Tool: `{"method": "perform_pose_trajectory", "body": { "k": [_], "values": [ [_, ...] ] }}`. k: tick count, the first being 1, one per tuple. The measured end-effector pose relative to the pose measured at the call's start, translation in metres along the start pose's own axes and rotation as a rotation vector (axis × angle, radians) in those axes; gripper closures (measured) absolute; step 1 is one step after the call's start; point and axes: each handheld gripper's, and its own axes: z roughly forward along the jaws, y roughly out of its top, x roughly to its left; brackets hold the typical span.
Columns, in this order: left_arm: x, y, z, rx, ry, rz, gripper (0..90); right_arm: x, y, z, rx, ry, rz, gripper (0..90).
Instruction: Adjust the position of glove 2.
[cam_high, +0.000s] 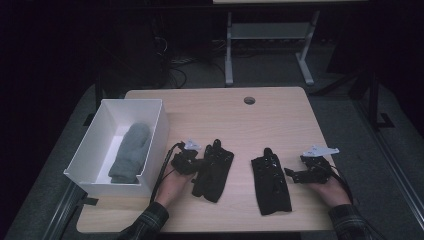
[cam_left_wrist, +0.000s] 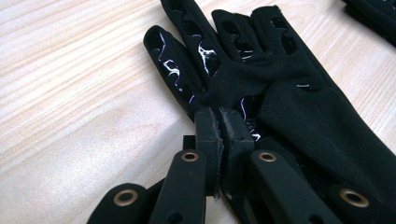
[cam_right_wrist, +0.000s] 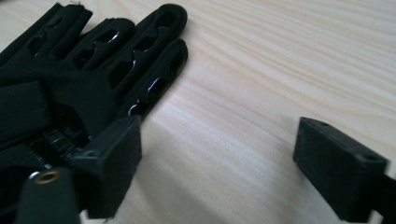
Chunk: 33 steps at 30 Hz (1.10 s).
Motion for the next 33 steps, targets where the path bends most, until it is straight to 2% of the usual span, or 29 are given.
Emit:
{"method": "perform_pose_trajectory", "body": {
  "k": [2, 3, 4, 6, 7, 10, 14, 15, 16, 24, 27, 28, 33],
  "values": [
    [0.002, 0.000, -0.001, -0.001, -0.014, -0.017, 87.3, 0.002, 0.003, -0.007, 0.026, 0.011, -0.005, 29.6],
    [0.003, 0.001, -0.002, -0.003, -0.025, -0.024, 87.4, 0.004, 0.004, -0.017, 0.023, 0.064, -0.008, 38.8],
    [0.004, 0.001, -0.003, -0.007, -0.038, -0.034, 87.4, 0.004, 0.004, -0.017, 0.023, 0.064, -0.008, 38.8],
    [0.005, 0.002, -0.005, -0.021, -0.063, -0.056, 87.5, 0.006, 0.003, -0.023, 0.043, 0.107, -0.014, 48.5],
    [0.005, 0.002, -0.007, -0.025, -0.076, -0.063, 87.5, 0.006, 0.002, -0.025, 0.055, 0.123, -0.025, 57.4],
    [0.005, 0.003, -0.011, -0.046, -0.103, -0.078, 87.5, 0.009, -0.002, -0.027, 0.076, 0.177, -0.047, 75.6],
    [0.005, 0.004, -0.016, -0.058, -0.129, -0.080, 87.5, 0.016, -0.001, -0.022, 0.118, 0.243, -0.066, 87.6],
    [0.005, 0.004, -0.017, -0.056, -0.136, -0.079, 87.5, 0.018, -0.001, -0.021, 0.119, 0.260, -0.078, 88.3],
    [0.005, 0.004, -0.017, -0.070, -0.148, -0.096, 87.5, 0.020, 0.000, -0.020, 0.125, 0.273, -0.079, 88.7],
    [0.004, 0.005, -0.020, -0.082, -0.185, -0.107, 87.5, 0.036, 0.007, -0.011, 0.124, 0.334, -0.121, 90.0],
    [0.002, 0.005, -0.021, -0.083, -0.198, -0.107, 87.5, 0.047, 0.011, -0.007, 0.126, 0.367, -0.143, 90.0],
    [0.001, 0.005, -0.021, -0.083, -0.205, -0.108, 87.5, 0.053, 0.014, -0.005, 0.126, 0.378, -0.164, 90.0],
    [-0.003, 0.006, -0.023, -0.088, -0.232, -0.103, 87.5, 0.062, 0.017, -0.004, 0.119, 0.393, -0.181, 90.0]
  ]
}}
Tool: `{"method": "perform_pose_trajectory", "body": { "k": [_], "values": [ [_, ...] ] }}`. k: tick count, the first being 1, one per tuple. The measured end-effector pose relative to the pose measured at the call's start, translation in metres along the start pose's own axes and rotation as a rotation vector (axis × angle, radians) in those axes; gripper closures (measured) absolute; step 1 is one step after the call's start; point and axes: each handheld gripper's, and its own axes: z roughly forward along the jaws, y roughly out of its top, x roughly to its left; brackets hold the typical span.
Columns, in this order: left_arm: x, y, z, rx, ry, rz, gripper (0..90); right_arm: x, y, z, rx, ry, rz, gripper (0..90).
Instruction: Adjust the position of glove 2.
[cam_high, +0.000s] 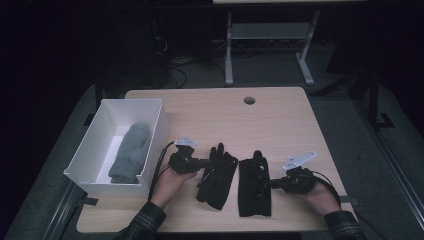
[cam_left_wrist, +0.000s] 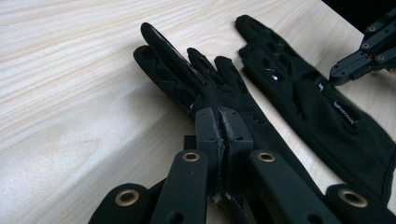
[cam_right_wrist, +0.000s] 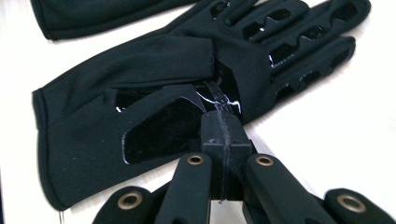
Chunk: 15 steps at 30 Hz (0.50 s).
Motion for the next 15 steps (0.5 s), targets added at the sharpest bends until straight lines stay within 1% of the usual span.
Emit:
{"method": "perform_pose_trajectory", "body": {
  "k": [6, 9, 11, 15],
  "values": [
    [-0.002, 0.001, -0.002, -0.013, -0.019, -0.005, 87.5, 0.005, 0.005, 0.006, 0.000, 0.018, -0.013, 90.0],
    [-0.002, 0.002, -0.005, -0.032, -0.037, -0.014, 87.5, 0.007, 0.008, 0.008, -0.001, 0.025, -0.023, 90.0],
    [-0.002, 0.004, -0.008, -0.048, -0.045, -0.024, 87.5, 0.010, 0.012, 0.012, -0.007, 0.039, -0.028, 90.0],
    [-0.001, 0.006, -0.011, -0.065, -0.062, -0.033, 87.5, 0.013, 0.018, 0.018, -0.016, 0.049, -0.044, 90.0]
  ]
}}
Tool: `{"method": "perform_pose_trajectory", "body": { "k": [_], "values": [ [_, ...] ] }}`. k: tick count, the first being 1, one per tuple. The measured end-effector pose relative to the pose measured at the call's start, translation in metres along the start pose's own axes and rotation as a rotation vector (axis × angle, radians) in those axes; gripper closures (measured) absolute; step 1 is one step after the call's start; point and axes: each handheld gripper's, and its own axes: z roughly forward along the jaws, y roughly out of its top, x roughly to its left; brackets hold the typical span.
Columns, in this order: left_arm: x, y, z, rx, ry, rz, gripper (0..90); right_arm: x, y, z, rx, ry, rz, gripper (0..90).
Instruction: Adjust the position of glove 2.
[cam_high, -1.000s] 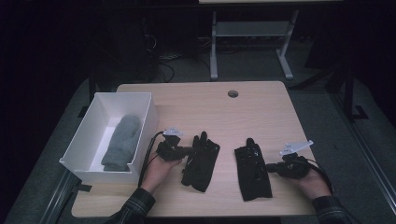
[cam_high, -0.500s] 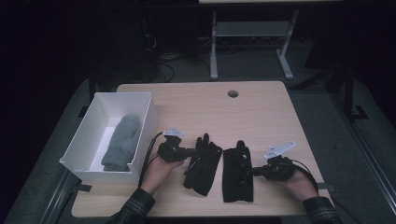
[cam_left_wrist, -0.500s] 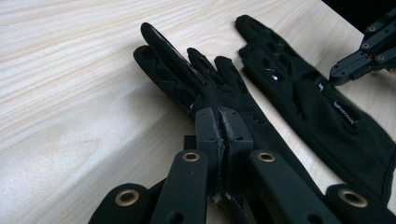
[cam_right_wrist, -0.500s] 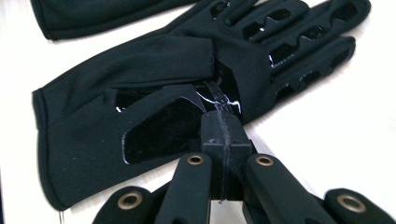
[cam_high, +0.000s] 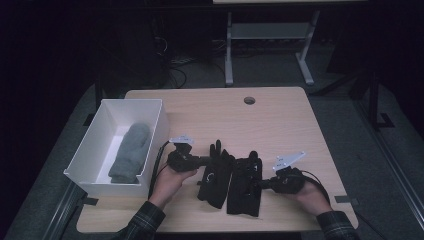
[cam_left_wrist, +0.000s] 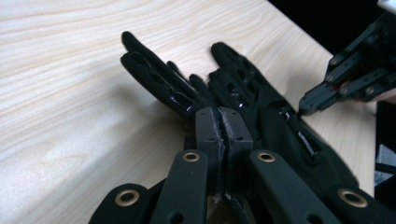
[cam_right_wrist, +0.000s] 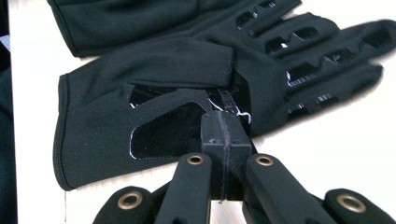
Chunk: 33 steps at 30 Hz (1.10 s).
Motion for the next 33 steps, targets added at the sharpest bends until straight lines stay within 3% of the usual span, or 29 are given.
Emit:
{"method": "perform_pose_trajectory", "body": {
  "k": [12, 19, 20, 33],
  "values": [
    [-0.004, 0.004, -0.008, -0.019, -0.022, 0.008, 87.6, 0.011, 0.017, 0.020, 0.016, 0.009, -0.045, 90.0],
    [-0.007, -0.005, -0.024, -0.023, -0.016, 0.007, 87.6, 0.011, 0.015, 0.020, 0.012, 0.023, -0.024, 90.0],
    [-0.008, -0.005, -0.024, -0.026, -0.017, 0.004, 87.6, 0.010, 0.015, 0.021, 0.013, 0.016, -0.040, 90.0],
    [-0.011, 0.004, -0.013, -0.050, -0.058, -0.007, 87.6, 0.013, 0.023, 0.030, 0.003, 0.014, -0.035, 90.0]
  ]
}}
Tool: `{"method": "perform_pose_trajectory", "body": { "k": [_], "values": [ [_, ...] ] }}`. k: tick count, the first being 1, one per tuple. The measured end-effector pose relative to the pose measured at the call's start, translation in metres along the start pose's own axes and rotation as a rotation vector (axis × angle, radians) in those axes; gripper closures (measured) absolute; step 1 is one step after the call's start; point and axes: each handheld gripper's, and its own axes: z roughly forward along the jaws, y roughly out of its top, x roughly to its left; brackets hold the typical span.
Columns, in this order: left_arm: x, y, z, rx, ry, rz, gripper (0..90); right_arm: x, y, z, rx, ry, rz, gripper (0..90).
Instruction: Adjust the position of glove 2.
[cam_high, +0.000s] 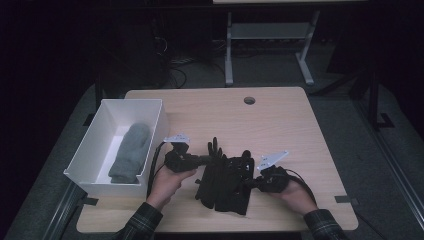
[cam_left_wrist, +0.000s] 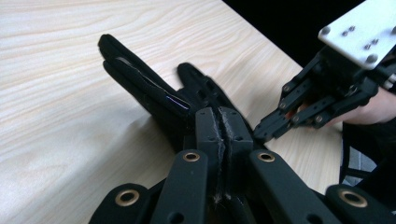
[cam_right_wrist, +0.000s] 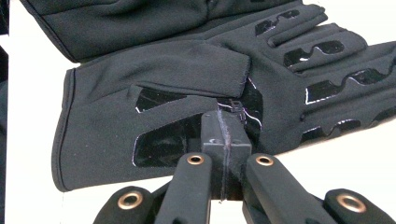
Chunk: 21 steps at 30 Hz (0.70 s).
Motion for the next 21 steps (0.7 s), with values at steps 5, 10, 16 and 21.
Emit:
{"method": "perform_pose_trajectory", "body": {
  "k": [5, 10, 16, 21],
  "values": [
    [-0.002, 0.002, 0.003, -0.002, -0.019, 0.005, 87.6, 0.006, 0.010, 0.011, 0.002, -0.001, -0.029, 90.0],
    [-0.006, 0.003, 0.009, 0.005, -0.029, 0.013, 87.6, 0.011, 0.019, 0.020, 0.002, -0.003, -0.042, 90.0],
    [-0.008, 0.003, 0.019, 0.022, -0.022, 0.019, 87.6, 0.015, 0.027, 0.030, -0.016, -0.008, -0.047, 90.0],
    [-0.006, 0.001, 0.031, 0.041, 0.000, 0.015, 87.5, 0.019, 0.032, 0.037, -0.030, -0.021, -0.062, 90.0]
  ]
}}
